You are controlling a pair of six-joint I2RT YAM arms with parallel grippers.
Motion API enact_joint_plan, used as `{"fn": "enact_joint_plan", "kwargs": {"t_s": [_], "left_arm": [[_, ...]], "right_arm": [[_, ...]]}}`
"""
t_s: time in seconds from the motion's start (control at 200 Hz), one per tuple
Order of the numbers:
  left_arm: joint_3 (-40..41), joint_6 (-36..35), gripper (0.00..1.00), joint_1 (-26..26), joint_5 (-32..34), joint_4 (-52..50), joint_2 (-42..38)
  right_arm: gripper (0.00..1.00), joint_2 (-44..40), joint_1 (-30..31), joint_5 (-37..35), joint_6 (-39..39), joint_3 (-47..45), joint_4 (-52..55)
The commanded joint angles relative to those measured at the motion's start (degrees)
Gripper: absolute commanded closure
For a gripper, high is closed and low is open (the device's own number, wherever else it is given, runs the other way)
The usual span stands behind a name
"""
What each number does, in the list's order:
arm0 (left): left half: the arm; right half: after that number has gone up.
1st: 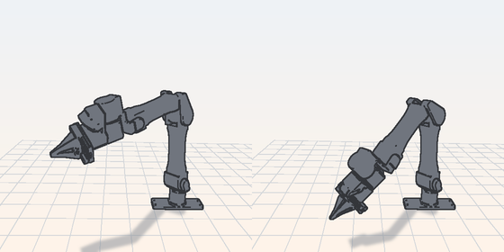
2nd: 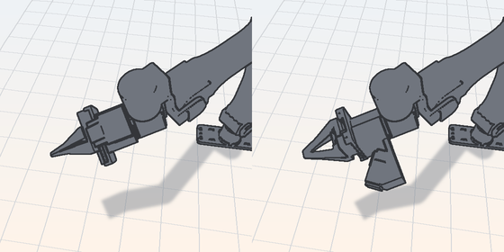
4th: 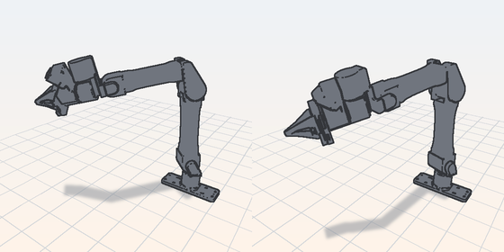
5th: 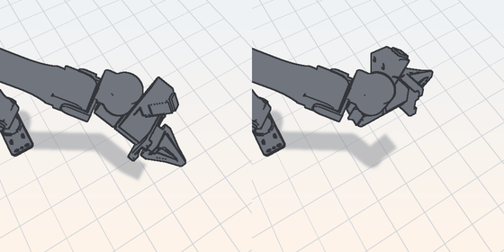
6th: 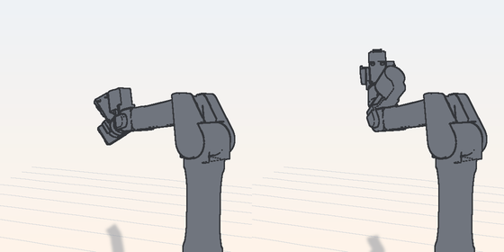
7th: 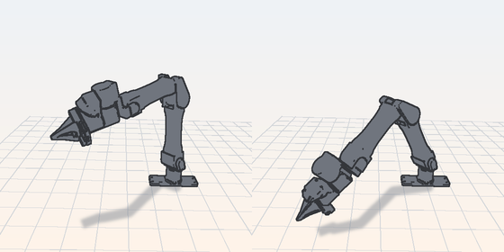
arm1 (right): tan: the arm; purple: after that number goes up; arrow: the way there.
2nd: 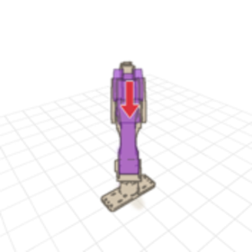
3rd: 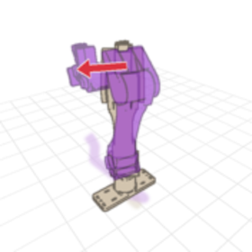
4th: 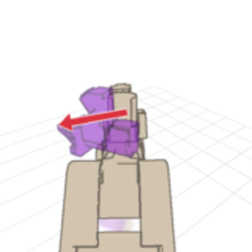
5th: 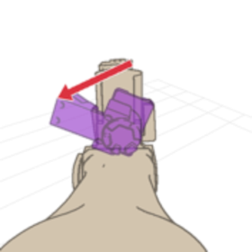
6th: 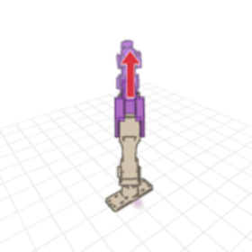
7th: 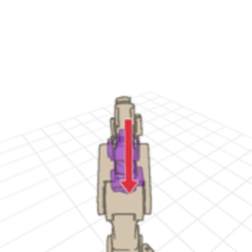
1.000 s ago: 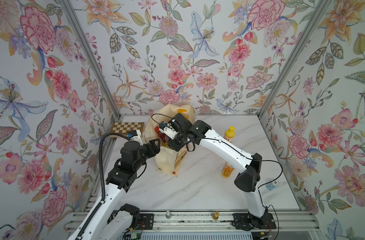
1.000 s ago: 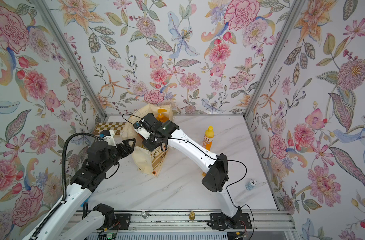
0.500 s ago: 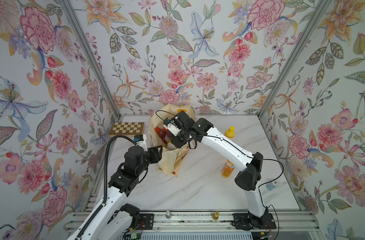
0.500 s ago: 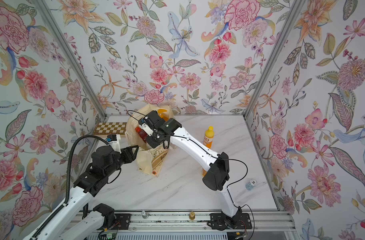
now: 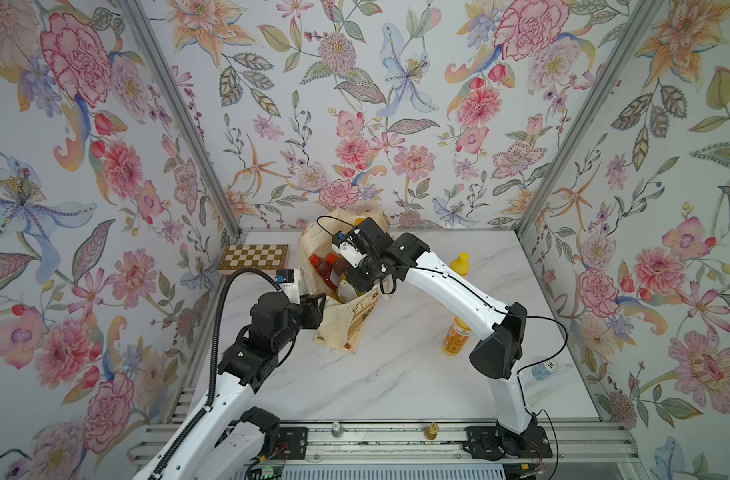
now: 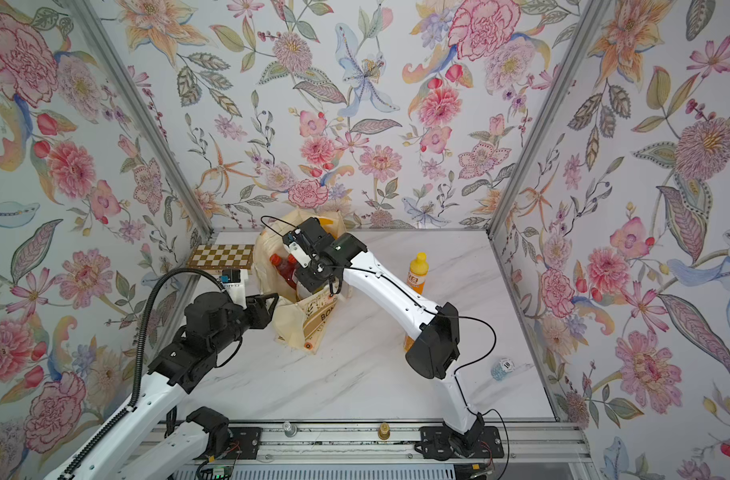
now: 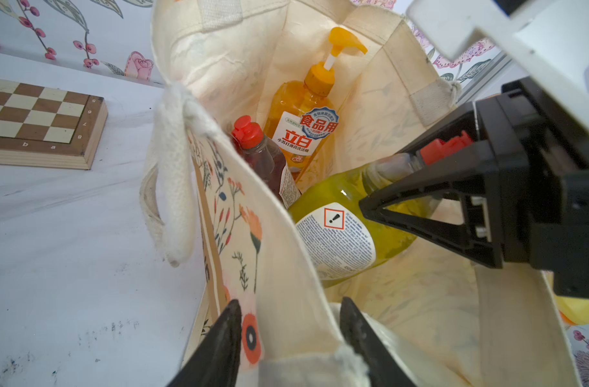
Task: Pack dish soap into the shopping bag
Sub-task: Place the bottle of dish soap in the shopping bag.
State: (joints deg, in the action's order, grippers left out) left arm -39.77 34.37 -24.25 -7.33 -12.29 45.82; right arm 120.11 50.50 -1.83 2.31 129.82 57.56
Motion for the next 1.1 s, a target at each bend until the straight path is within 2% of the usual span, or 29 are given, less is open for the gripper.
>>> {"fn": "enact_joint_plan", "kwargs": {"t_s": [0.0,0.415,0.641,1.096], "left_arm": [[0.33,-4.49,0.58,-1.47,-1.78,-4.76,0.90],[-0.79,-7.41,0.92,-2.78,-3.54,-4.93,0.22],[-1.19,-8.25,1.00,-3.25,-4.45,-4.55,0.30],[-1.97,-11.94,1.00,-6.81,-4.86,-0.77,-1.20]], "right_arm": [[1.00,0.01,-1.03,-1.35,1.06,3.10,-5.14],[1.00,3.30,-0.59,1.84,6.25,2.81,-7.57],[1.00,5.29,0.22,0.84,7.34,3.60,-7.54],[1.00,6.20,-0.21,-3.68,7.81,2.75,-7.82]]}}
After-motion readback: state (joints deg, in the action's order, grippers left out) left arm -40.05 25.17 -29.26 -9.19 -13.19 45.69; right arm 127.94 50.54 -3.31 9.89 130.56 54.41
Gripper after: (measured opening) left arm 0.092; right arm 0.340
